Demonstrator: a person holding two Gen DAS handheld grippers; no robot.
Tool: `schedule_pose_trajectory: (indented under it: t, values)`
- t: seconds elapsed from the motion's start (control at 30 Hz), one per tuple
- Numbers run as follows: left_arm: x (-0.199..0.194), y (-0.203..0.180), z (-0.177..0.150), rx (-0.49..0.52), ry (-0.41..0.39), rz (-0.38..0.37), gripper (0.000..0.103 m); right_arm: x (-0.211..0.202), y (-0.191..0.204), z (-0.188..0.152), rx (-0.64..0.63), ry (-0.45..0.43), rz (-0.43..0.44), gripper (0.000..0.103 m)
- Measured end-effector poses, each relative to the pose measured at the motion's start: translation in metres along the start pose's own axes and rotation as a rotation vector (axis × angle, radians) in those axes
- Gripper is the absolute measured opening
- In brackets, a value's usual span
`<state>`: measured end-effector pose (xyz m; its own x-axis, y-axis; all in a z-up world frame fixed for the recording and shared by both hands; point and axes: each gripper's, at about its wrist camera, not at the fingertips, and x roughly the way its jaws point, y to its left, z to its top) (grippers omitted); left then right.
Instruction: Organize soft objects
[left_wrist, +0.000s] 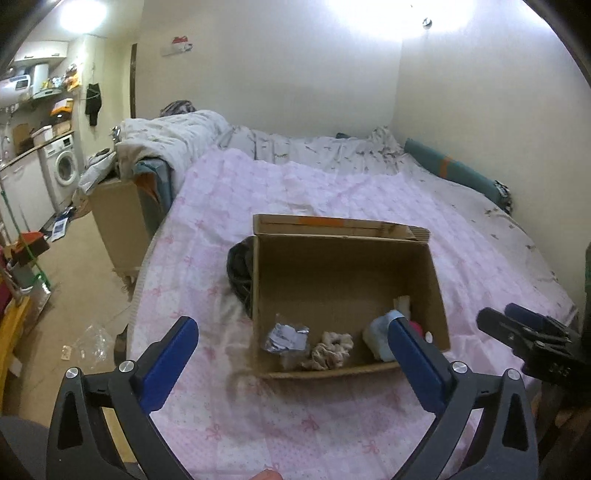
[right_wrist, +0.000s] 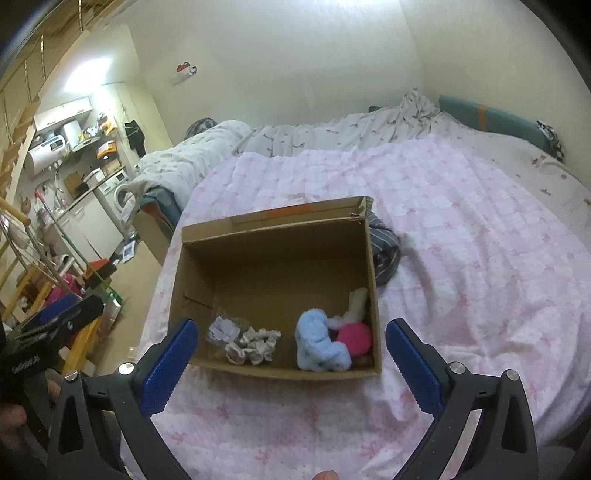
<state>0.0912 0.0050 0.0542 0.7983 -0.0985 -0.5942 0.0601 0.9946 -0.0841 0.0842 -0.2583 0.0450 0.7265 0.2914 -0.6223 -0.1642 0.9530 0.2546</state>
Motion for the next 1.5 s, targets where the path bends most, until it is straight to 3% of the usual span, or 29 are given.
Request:
schedule_pose_trajectory:
  t: [0.2,0.47,0.73,1.5]
  values:
    - [0.004,0.003,-0.016,0.016,-0.021,0.082,0.102,-0.001,-0.002,-0.024,0.011,-0.028,-0.028,0.103]
    - [0.022,0.013,-0.019,-0.041,0.034,0.089,0.102,0.000,0.000,-0.026,-0.014,-0.068,-0.089,0.103]
    - [0.024,0.010,-0.021,-0.042,0.040,0.040,0.102,0.004,0.000,-0.027,-0.027,-0.062,-0.114,0.103]
    - [0.025,0.005,-0.023,-0.022,0.048,0.031,0.103,0.011,-0.002,-0.030,-0.019,-0.033,-0.131,0.103]
